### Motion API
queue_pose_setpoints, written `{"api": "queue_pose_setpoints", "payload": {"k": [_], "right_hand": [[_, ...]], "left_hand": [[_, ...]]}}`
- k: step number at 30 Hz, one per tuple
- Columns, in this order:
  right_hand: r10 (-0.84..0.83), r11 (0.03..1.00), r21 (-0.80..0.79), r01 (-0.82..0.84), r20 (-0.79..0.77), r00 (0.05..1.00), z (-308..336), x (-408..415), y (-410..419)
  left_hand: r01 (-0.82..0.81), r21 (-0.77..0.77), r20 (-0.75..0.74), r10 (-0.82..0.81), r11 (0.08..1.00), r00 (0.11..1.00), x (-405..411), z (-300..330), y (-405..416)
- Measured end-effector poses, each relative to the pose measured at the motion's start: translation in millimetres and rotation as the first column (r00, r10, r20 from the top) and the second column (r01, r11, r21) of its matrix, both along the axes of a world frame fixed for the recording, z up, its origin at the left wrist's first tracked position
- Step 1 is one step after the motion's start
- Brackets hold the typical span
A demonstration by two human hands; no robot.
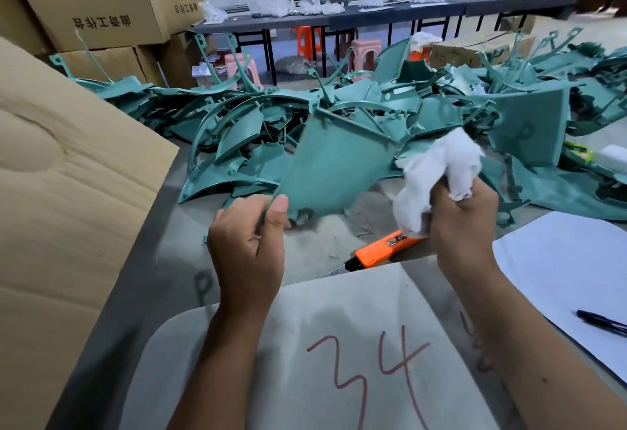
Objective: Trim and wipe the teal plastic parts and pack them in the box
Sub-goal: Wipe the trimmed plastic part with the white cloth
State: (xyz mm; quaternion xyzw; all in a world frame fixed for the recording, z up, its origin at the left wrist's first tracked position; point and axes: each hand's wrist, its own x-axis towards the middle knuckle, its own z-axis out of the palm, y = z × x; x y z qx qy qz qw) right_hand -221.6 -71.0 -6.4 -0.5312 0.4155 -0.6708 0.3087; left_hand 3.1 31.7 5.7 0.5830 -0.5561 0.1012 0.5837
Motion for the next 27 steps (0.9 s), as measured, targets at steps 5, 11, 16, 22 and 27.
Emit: {"api": "queue_pose_setpoints", "payload": {"k": [5,11,16,22,27], "right_hand": [[0.187,0.979,0.043,-0.201,0.218,0.958,9,10,15],[0.540,0.841,-0.036,-0.540,0.100,0.835,7,51,54],[0.328,0.942,0.020,-0.334,0.138,0.934,17,50,52],[0.220,0.956,0.122,-0.265,0.295,0.930,12,29,29],[0.199,0.937,0.208,-0.281,0.343,0.918,8,24,23]], "left_hand": [[-0.217,0.026,0.261,0.203,0.976,0.944,-6,5,-4],[-0.252,0.350,0.469,0.064,0.902,0.881,-63,-6,-11],[-0.135,0.402,0.400,-0.041,0.906,0.916,-63,1,-7],[-0.048,0.527,0.213,-0.077,0.849,0.974,-30,-7,-10],[0.175,0.503,-0.042,-0.179,0.846,0.983,-21,-16,-14]]}}
